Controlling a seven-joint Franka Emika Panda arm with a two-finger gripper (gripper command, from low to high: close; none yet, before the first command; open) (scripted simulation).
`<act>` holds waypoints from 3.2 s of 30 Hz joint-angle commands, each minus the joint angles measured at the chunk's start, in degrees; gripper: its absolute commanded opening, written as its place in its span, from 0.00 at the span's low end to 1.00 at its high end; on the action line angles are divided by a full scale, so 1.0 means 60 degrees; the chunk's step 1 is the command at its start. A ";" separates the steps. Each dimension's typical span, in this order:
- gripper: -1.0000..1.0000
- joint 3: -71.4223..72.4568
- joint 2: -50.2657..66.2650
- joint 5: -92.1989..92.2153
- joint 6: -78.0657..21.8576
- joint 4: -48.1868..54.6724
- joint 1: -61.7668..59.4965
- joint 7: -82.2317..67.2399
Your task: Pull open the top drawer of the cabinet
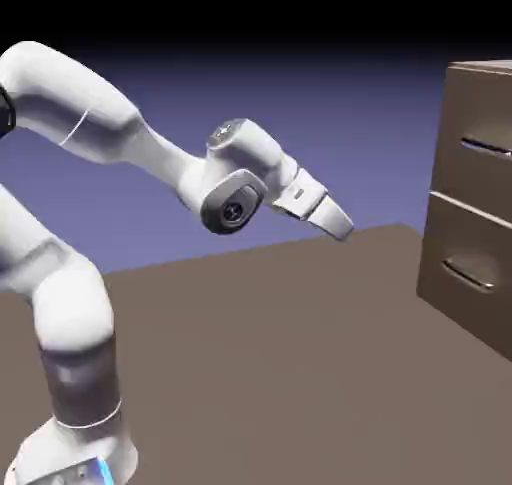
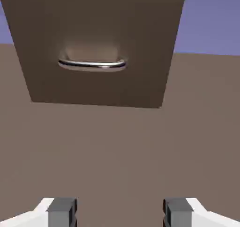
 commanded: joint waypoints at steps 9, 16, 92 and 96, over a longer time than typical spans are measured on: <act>0.50 0.2111 -0.0797 0.3324 -0.0177 0.2018 -0.2773 -0.3738; 0.50 0.3753 -0.1417 0.5909 -0.0315 0.3587 -0.4930 -0.6645; 0.00 1.5723 -0.6721 2.4169 -0.1006 1.6651 -2.1845 -2.6489; 0.00 1.5339 -0.6609 2.4802 -0.1510 1.5267 -2.0938 -2.7120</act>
